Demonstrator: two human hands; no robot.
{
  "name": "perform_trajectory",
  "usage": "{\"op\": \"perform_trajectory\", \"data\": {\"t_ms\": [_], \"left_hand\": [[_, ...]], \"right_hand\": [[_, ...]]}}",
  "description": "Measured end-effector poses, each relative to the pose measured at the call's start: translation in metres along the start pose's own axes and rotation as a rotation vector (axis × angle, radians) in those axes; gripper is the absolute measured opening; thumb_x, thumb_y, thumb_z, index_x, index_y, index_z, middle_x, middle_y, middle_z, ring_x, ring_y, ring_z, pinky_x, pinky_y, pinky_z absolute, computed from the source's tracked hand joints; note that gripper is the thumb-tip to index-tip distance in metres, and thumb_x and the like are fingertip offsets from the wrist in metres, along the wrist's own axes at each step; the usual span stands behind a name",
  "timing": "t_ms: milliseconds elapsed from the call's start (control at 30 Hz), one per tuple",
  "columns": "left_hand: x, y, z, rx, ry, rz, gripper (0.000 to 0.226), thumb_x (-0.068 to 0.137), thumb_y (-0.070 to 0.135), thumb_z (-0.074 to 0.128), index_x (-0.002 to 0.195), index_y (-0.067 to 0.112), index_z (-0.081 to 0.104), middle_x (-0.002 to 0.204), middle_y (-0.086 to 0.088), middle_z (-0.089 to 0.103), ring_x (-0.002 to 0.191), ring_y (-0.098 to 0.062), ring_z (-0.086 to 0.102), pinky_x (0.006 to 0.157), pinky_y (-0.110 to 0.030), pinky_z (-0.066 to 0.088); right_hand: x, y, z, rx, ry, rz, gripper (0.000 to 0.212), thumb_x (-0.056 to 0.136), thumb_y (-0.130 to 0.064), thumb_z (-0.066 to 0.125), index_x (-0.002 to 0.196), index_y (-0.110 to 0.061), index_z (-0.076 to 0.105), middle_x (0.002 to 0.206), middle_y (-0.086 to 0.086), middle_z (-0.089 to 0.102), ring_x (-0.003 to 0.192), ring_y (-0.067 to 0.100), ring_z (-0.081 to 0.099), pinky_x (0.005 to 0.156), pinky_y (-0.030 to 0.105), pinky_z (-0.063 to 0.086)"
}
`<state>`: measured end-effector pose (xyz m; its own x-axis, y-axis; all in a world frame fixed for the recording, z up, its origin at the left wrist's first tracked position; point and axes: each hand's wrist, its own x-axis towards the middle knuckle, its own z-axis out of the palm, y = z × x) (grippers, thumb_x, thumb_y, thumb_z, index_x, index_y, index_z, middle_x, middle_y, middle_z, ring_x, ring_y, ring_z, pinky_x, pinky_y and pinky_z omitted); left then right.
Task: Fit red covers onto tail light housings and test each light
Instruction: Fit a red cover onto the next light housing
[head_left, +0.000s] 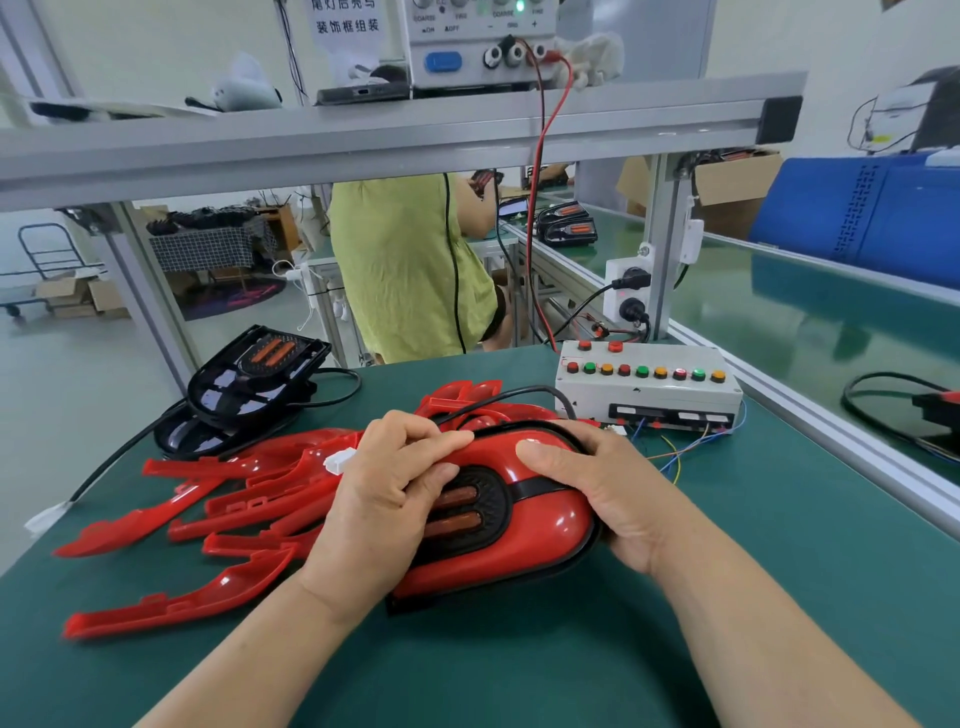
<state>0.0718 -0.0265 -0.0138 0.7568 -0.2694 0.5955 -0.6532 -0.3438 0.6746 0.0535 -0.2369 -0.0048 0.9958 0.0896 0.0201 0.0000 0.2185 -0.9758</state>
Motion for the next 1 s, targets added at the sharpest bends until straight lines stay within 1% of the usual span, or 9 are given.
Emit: {"op": "perform_trajectory", "data": {"t_ms": [133, 233, 300, 400, 500, 633, 767, 900, 1000], "left_hand": [[0.001, 0.003, 0.001, -0.052, -0.034, -0.042, 0.040, 0.094, 0.003, 0.061, 0.116, 0.034, 0.070, 0.108, 0.016, 0.052, 0.110, -0.028, 0.058, 0.090, -0.050, 0.054], [0.007, 0.006, -0.007, 0.069, 0.041, -0.014, 0.044, 0.093, 0.010, 0.062, 0.126, 0.040, 0.060, 0.118, 0.018, 0.054, 0.122, -0.011, 0.052, 0.106, -0.028, 0.041], [0.012, 0.008, -0.016, -0.012, 0.103, -0.152, 0.041, 0.095, 0.019, 0.059, 0.125, 0.047, 0.055, 0.122, 0.021, 0.057, 0.119, -0.001, 0.053, 0.102, -0.021, 0.042], [0.016, 0.008, -0.028, -0.119, 0.145, -0.433, 0.016, 0.096, 0.042, 0.053, 0.109, 0.045, 0.063, 0.116, 0.016, 0.066, 0.113, -0.008, 0.060, 0.099, -0.031, 0.047], [0.019, 0.007, -0.033, -0.367, -0.005, -0.600, 0.047, 0.081, 0.063, 0.049, 0.095, 0.026, 0.075, 0.098, 0.008, 0.076, 0.098, -0.011, 0.070, 0.087, -0.035, 0.049], [0.016, 0.013, -0.029, -0.775, -0.274, -0.707, 0.056, 0.094, 0.055, 0.047, 0.123, 0.012, 0.069, 0.126, -0.018, 0.066, 0.117, -0.035, 0.063, 0.090, -0.045, 0.055], [0.018, 0.014, -0.028, -0.923, -0.280, -0.766, 0.057, 0.095, 0.050, 0.047, 0.126, 0.006, 0.065, 0.129, -0.025, 0.062, 0.118, -0.040, 0.061, 0.086, -0.047, 0.057], [0.017, 0.014, -0.027, -0.955, -0.219, -0.804, 0.054, 0.089, 0.048, 0.053, 0.119, 0.007, 0.070, 0.127, -0.024, 0.064, 0.115, -0.037, 0.064, 0.081, -0.045, 0.058], [0.017, 0.018, -0.026, -0.958, -0.187, -0.818, 0.052, 0.090, 0.044, 0.054, 0.120, 0.004, 0.068, 0.126, -0.027, 0.063, 0.114, -0.041, 0.064, 0.080, -0.047, 0.058]], "right_hand": [[0.001, -0.001, -0.001, 0.041, 0.008, 0.029, 0.050, 0.054, -0.026, 0.086, 0.101, -0.012, 0.076, 0.100, 0.016, 0.076, 0.081, 0.028, 0.073, 0.068, 0.036, 0.060], [0.001, -0.001, -0.002, 0.090, 0.018, 0.032, 0.041, 0.053, -0.024, 0.086, 0.093, -0.015, 0.079, 0.096, 0.016, 0.076, 0.075, 0.026, 0.073, 0.063, 0.035, 0.060], [0.000, -0.002, -0.004, 0.120, 0.036, 0.042, 0.039, 0.052, -0.024, 0.086, 0.089, -0.017, 0.080, 0.093, 0.016, 0.076, 0.072, 0.026, 0.073, 0.060, 0.035, 0.059], [0.000, -0.003, -0.007, 0.157, 0.055, 0.043, 0.038, 0.051, -0.025, 0.087, 0.088, -0.018, 0.080, 0.092, 0.015, 0.076, 0.070, 0.026, 0.073, 0.058, 0.034, 0.058], [0.000, -0.004, -0.008, 0.181, 0.045, 0.044, 0.035, 0.052, -0.026, 0.086, 0.086, -0.020, 0.080, 0.091, 0.015, 0.077, 0.070, 0.025, 0.073, 0.058, 0.035, 0.058], [-0.001, -0.005, -0.009, 0.186, 0.003, 0.040, 0.046, 0.055, -0.024, 0.090, 0.098, -0.017, 0.078, 0.101, 0.018, 0.075, 0.079, 0.028, 0.073, 0.067, 0.040, 0.060], [-0.002, -0.005, -0.009, 0.196, -0.017, 0.042, 0.042, 0.057, -0.019, 0.088, 0.098, -0.015, 0.078, 0.099, 0.017, 0.075, 0.078, 0.027, 0.073, 0.065, 0.038, 0.060], [-0.002, -0.005, -0.009, 0.213, -0.012, 0.042, 0.036, 0.062, -0.020, 0.081, 0.097, -0.013, 0.078, 0.097, 0.017, 0.075, 0.077, 0.027, 0.073, 0.065, 0.038, 0.060], [-0.002, -0.005, -0.008, 0.187, -0.022, 0.043, 0.034, 0.062, -0.019, 0.086, 0.095, -0.014, 0.079, 0.098, 0.017, 0.075, 0.078, 0.028, 0.073, 0.067, 0.039, 0.061]]}}
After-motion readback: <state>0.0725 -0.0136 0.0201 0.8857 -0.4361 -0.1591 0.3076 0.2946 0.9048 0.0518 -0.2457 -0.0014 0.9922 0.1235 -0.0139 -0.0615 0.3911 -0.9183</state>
